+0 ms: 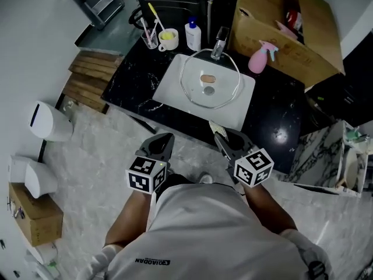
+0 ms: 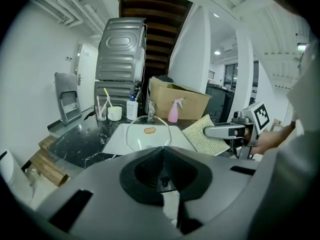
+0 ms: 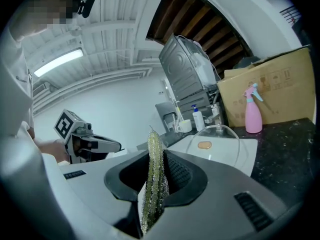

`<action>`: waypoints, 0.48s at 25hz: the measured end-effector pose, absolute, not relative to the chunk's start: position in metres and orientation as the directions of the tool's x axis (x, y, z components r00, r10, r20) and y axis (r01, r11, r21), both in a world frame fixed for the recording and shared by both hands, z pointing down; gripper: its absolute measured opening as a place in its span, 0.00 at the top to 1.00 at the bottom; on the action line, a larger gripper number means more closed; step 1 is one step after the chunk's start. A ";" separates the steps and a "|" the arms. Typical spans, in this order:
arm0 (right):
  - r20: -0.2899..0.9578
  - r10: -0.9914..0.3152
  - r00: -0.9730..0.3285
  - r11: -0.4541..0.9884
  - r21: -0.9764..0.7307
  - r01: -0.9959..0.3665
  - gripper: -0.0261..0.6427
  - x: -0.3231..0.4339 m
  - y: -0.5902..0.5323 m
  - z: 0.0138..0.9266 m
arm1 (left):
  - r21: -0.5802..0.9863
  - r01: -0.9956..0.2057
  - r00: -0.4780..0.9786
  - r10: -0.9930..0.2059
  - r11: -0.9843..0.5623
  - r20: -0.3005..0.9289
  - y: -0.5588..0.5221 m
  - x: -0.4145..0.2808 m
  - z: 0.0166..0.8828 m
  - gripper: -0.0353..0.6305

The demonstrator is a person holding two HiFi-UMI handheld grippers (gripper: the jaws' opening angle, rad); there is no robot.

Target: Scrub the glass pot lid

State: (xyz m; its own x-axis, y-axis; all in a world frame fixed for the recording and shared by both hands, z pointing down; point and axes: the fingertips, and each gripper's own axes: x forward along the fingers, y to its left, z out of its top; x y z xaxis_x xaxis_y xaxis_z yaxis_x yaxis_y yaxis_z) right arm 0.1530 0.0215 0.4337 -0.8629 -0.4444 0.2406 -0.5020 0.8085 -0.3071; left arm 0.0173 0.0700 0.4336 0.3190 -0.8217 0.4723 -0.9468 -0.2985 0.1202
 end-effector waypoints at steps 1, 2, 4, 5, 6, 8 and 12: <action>0.244 -0.460 -0.854 0.797 -0.310 -0.518 0.83 0.158 0.019 0.435 | 0.122 -0.942 0.332 -0.816 -0.312 0.472 0.065 0.020 0.434 0.92; 0.247 -0.475 -0.844 0.787 -0.309 -0.534 0.83 0.163 0.017 0.435 | 0.122 -0.937 0.346 -0.812 -0.328 0.470 0.058 0.023 0.434 0.92; 0.250 -0.509 -0.824 0.769 -0.299 -0.565 0.83 0.173 0.009 0.435 | 0.120 -0.925 0.375 -0.807 -0.362 0.457 0.043 0.029 0.434 0.92; 0.250 -0.526 -0.813 0.759 -0.294 -0.581 0.83 0.177 0.005 0.436 | 0.120 -0.918 0.390 -0.803 -0.379 0.451 0.036 0.031 0.434 0.92; 0.249 -0.544 -0.801 0.747 -0.291 -0.597 0.83 0.180 0.002 0.436 | 0.122 -0.910 0.406 -0.797 -0.395 0.447 0.029 0.034 0.435 0.92; 0.249 -0.580 -0.776 0.721 -0.287 -0.631 0.83 0.185 -0.007 0.439 | 0.126 -0.893 0.440 -0.781 -0.431 0.443 0.015 0.039 0.439 0.92; 0.274 -0.623 -0.732 0.673 -0.288 -0.681 0.83 0.183 -0.022 0.444 | 0.139 -0.853 0.507 -0.736 -0.503 0.449 -0.012 0.040 0.443 0.92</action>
